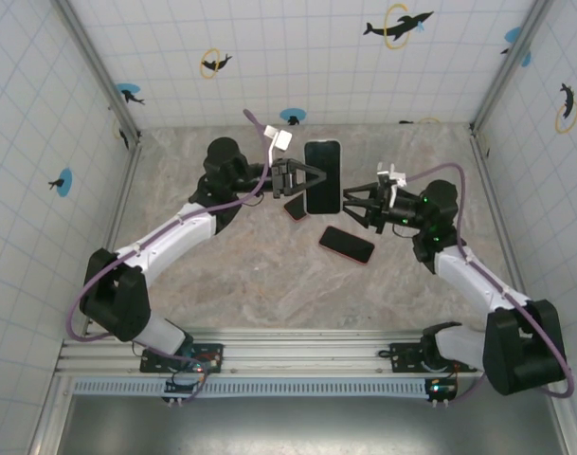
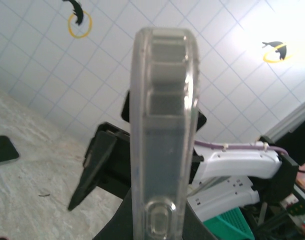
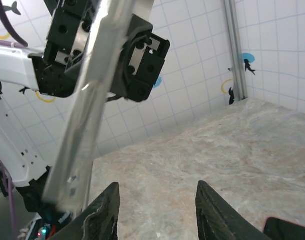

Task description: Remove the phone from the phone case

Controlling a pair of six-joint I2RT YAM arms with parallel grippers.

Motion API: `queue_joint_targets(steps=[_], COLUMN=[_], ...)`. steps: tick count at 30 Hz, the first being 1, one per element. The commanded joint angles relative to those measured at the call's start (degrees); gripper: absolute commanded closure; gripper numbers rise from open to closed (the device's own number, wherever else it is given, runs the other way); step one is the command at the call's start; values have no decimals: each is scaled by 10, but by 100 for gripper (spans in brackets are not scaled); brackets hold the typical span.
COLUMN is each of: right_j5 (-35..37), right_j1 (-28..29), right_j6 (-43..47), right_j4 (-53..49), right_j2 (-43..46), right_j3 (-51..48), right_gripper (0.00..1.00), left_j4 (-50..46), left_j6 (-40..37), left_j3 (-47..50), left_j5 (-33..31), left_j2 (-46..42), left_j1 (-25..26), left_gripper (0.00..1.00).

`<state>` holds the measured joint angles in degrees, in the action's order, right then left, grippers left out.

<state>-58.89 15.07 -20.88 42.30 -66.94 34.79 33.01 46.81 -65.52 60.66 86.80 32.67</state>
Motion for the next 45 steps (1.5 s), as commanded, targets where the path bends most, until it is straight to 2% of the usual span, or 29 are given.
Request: queue_joint_targets(steps=[1, 7, 19, 22, 35, 39, 45], right_j5=[-35, -44, -36, -38, -6, 3, 16], right_j1=[-7, -3, 5, 7, -4, -8, -17], right_j6=[-28, -76, -95, -116, -128, -138, -170], right_j4=[32, 75, 103, 137, 119, 108, 112], right_j2=[28, 26, -18, -24, -51, -68, -94], right_j3=[-17, -13, 19, 19, 33, 42, 51], right_gripper=[53, 50, 57, 58, 64, 67, 70], left_j4=[31, 54, 76, 73, 96, 145, 166], left_j6=[30, 75, 97, 95, 124, 172, 191], left_j3=[-24, -27, -25, -23, -22, -15, -11], left_j5=[-32, -44, -31, -29, -14, -7, -5], left_j2=[2, 10, 14, 17, 22, 26, 26], left_j1=[-6, -6, 4, 4, 16, 22, 25], left_gripper=[100, 100, 100, 100, 100, 100, 100])
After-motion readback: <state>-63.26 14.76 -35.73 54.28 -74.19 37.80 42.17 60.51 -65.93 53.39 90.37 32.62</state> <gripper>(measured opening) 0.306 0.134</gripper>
